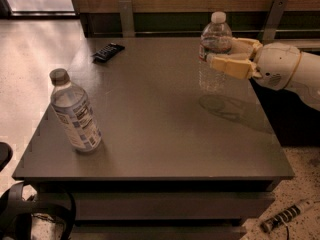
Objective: Move water bottle near rxbar blueberry
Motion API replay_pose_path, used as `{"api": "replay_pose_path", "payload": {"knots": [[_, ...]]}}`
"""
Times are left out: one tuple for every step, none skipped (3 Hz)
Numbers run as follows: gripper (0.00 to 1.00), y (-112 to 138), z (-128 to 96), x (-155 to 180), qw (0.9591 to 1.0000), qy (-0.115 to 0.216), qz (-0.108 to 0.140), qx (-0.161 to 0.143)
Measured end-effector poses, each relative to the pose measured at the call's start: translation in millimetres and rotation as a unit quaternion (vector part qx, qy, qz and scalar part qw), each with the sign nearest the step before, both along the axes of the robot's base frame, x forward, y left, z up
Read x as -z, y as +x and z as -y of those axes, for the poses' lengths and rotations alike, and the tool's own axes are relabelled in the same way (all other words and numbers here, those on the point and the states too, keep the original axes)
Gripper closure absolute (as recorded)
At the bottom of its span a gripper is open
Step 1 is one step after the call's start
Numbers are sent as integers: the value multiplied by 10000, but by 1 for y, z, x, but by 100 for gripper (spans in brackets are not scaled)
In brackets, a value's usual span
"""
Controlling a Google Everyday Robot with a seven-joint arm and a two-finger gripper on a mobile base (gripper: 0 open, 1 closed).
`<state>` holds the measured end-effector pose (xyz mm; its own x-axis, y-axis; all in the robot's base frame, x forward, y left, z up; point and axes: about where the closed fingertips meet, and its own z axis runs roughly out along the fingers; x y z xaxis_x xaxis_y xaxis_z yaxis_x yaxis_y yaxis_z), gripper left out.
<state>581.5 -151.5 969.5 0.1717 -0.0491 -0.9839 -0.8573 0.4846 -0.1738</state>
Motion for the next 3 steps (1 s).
{"api": "replay_pose_path", "payload": {"knots": [[100, 40, 5, -38, 9995, -15, 270, 133], [100, 85, -8, -65, 9992, -23, 297, 248], [100, 133, -39, -77, 9997, 38, 87, 244]]}}
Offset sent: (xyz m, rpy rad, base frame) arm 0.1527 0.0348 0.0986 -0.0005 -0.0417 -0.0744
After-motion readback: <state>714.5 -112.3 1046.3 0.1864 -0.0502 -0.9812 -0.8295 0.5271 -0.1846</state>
